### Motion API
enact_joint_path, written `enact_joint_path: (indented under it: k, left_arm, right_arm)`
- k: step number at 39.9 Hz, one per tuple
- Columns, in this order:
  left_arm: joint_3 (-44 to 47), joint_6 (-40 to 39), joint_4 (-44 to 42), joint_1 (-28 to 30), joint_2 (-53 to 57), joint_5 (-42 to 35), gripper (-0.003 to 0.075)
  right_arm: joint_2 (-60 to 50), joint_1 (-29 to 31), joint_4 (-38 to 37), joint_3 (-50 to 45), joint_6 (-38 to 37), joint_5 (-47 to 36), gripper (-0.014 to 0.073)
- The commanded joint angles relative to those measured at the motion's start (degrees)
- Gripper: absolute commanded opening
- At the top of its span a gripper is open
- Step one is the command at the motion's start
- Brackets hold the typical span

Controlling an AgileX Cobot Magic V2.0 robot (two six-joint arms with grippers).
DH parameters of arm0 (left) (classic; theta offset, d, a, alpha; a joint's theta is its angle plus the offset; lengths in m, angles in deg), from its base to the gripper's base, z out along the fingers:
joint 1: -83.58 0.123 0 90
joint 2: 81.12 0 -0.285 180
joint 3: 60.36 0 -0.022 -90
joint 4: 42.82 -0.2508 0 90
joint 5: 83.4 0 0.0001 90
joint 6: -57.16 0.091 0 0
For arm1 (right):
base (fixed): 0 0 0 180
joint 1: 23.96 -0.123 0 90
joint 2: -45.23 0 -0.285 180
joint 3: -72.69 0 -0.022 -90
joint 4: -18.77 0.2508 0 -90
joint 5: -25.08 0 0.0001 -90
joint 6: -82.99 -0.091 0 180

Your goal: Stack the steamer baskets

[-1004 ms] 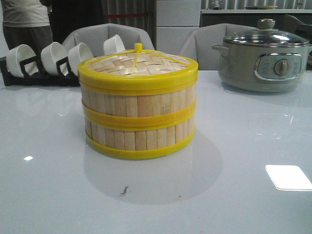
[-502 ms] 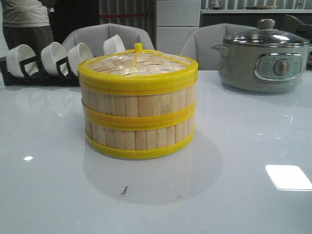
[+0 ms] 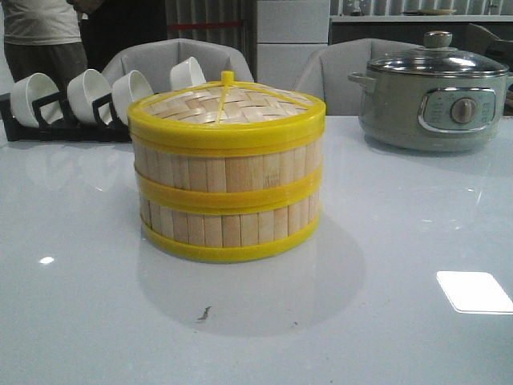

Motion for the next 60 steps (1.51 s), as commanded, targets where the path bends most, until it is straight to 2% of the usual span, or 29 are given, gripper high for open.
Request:
enact_joint_path:
  k: [1,11,19,25,37,60]
  left_arm:
    - [0.2,-0.01,0.03,-0.21,0.73,-4.41,0.0087]
    - [0.2,-0.01,0.03,-4.2,0.73,-4.41,0.0087]
    - [0.2,-0.01,0.03,-4.57,0.73,-4.41,0.0087]
    - [0.2,-0.01,0.03,-4.57,0.73,-4.41,0.0087]
    - [0.2,-0.01,0.03,-4.57,0.73,-4.41,0.0087]
    - [0.2,-0.01,0.03,-4.57,0.73,-4.41,0.0087]
  right_arm:
    - [-0.31,0.33,-0.18,1.24,0.6,-4.88,0.0071]
    - [-1.59,0.33,-1.2,0.97,0.7,-4.79,0.0071]
    - [-8.54,0.33,-2.88,-2.0,0.65,-6.02,0.007]
    - [-15.62,0.33,-2.58,-8.35,0.6,-8.03,0.007]
    - [-24.9,0.09,-0.38,-21.62,-0.26,-19.52,0.007]
    - [-24.62,-0.97,-0.22,-21.53,-0.28,-18.11,0.007]
